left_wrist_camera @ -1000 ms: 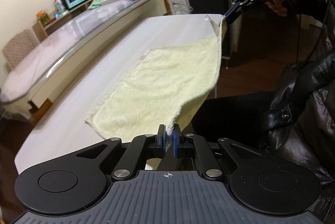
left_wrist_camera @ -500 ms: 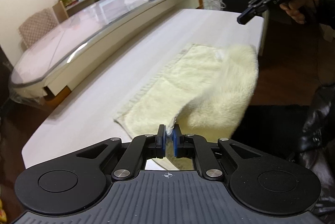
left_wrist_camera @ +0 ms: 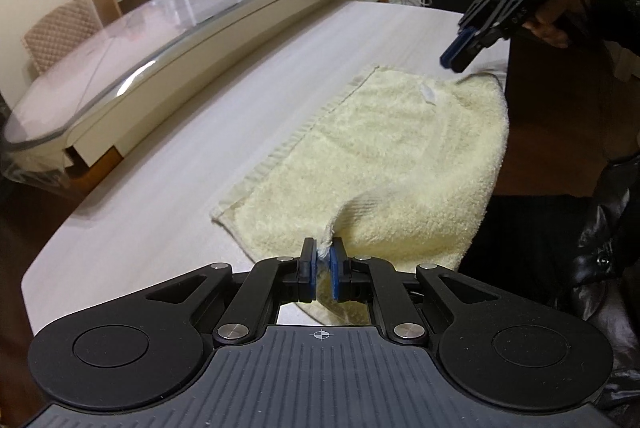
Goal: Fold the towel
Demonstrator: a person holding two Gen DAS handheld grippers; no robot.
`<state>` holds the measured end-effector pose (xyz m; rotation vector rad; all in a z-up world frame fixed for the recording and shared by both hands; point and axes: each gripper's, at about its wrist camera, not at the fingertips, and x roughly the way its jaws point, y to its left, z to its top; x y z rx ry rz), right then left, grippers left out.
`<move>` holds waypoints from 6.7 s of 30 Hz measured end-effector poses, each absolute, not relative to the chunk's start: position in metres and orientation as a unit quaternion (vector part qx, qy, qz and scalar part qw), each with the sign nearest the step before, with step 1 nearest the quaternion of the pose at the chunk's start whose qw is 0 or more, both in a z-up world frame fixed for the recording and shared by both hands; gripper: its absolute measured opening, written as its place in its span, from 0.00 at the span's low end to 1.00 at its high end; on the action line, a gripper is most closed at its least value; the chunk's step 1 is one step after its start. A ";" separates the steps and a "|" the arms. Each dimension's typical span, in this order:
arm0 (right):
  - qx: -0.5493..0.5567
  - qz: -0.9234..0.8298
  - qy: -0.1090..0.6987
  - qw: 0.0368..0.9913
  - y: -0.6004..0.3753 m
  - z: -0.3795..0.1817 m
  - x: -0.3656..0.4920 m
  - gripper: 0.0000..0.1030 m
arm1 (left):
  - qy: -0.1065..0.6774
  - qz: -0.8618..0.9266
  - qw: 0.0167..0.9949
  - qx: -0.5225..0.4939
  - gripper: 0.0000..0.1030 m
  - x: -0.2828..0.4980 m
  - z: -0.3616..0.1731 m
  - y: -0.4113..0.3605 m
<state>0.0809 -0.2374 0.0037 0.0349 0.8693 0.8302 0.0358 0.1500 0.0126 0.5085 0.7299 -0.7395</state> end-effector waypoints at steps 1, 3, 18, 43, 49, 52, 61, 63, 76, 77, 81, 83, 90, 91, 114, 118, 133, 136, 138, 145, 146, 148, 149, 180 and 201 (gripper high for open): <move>0.015 0.390 0.413 0.823 -0.235 0.001 0.083 0.25 | 0.346 -0.350 0.836 0.242 0.07 0.035 0.012 0.150; 0.011 0.390 0.420 0.820 -0.230 -0.003 0.085 0.25 | 0.347 -0.351 0.835 0.242 0.07 0.034 0.010 0.149; 0.058 0.377 0.392 0.837 -0.241 0.007 0.057 0.05 | 0.337 -0.343 0.844 0.240 0.07 0.029 0.014 0.152; 0.093 0.331 0.355 0.869 -0.236 -0.003 0.144 0.05 | 0.363 -0.269 0.867 0.210 0.07 0.124 0.013 0.150; 0.101 0.326 0.358 0.869 -0.234 -0.010 0.149 0.05 | 0.373 -0.263 0.867 0.199 0.07 0.130 0.004 0.152; 0.109 0.324 0.353 0.871 -0.235 -0.011 0.149 0.05 | 0.372 -0.263 0.869 0.194 0.07 0.131 0.004 0.153; 0.128 0.315 0.342 0.876 -0.239 -0.016 0.152 0.05 | 0.382 -0.249 0.872 0.178 0.08 0.134 -0.002 0.157; 0.125 0.312 0.344 0.877 -0.238 -0.016 0.153 0.05 | 0.385 -0.245 0.873 0.172 0.08 0.135 -0.003 0.159; 0.073 0.284 0.353 0.888 -0.229 -0.023 0.153 0.21 | 0.384 -0.223 0.878 0.177 0.15 0.126 -0.004 0.161; 0.072 0.281 0.350 0.891 -0.230 -0.021 0.152 0.21 | 0.384 -0.220 0.880 0.174 0.18 0.125 -0.003 0.163; 0.078 0.280 0.335 0.896 -0.231 -0.012 0.145 0.22 | 0.382 -0.212 0.887 0.153 0.26 0.120 0.000 0.174; 0.080 0.284 0.331 0.896 -0.231 -0.009 0.139 0.23 | 0.378 -0.210 0.891 0.138 0.28 0.118 0.002 0.181; 0.091 0.309 0.328 0.888 -0.223 -0.004 0.110 0.37 | 0.371 -0.203 0.901 0.096 0.41 0.110 0.010 0.202; 0.091 0.310 0.328 0.887 -0.223 -0.004 0.108 0.38 | 0.374 -0.201 0.900 0.099 0.42 0.110 0.009 0.203; 0.065 0.358 0.345 0.865 -0.172 0.000 0.104 0.47 | 0.375 -0.175 0.896 0.162 0.59 0.110 -0.011 0.193; 0.033 0.386 0.333 0.859 -0.138 0.010 0.103 0.47 | 0.379 -0.175 0.900 0.121 0.61 0.114 -0.014 0.204; -0.118 0.416 0.350 0.831 -0.049 -0.007 0.093 0.53 | 0.369 -0.187 0.909 -0.057 0.70 0.127 -0.009 0.256; -0.141 0.412 0.340 0.833 -0.042 -0.011 0.085 0.55 | 0.365 -0.190 0.908 -0.078 0.70 0.128 -0.005 0.262; -0.140 0.410 0.340 0.835 -0.041 -0.012 0.084 0.56 | 0.371 -0.198 0.904 -0.083 0.68 0.130 -0.002 0.263; -0.136 0.413 0.337 0.835 -0.040 -0.013 0.084 0.62 | 0.348 -0.154 0.916 -0.130 0.62 0.131 0.006 0.297; -0.137 0.414 0.336 0.835 -0.038 -0.014 0.083 0.66 | 0.346 -0.156 0.918 -0.114 0.62 0.130 0.009 0.293; -0.139 0.415 0.335 0.835 -0.035 -0.014 0.082 0.70 | 0.343 -0.159 0.922 -0.086 0.62 0.129 0.012 0.285; -0.140 0.413 0.334 0.836 -0.034 -0.014 0.080 0.72 | 0.346 -0.163 0.921 -0.067 0.62 0.129 0.012 0.277; -0.409 0.389 0.172 0.807 0.094 -0.021 -0.043 0.28 | 0.327 -0.136 0.935 -0.027 0.68 0.059 0.009 0.289; -0.243 0.512 0.275 0.777 0.027 0.035 -0.020 0.06 | 0.225 -0.291 0.890 0.268 0.68 -0.028 0.003 0.215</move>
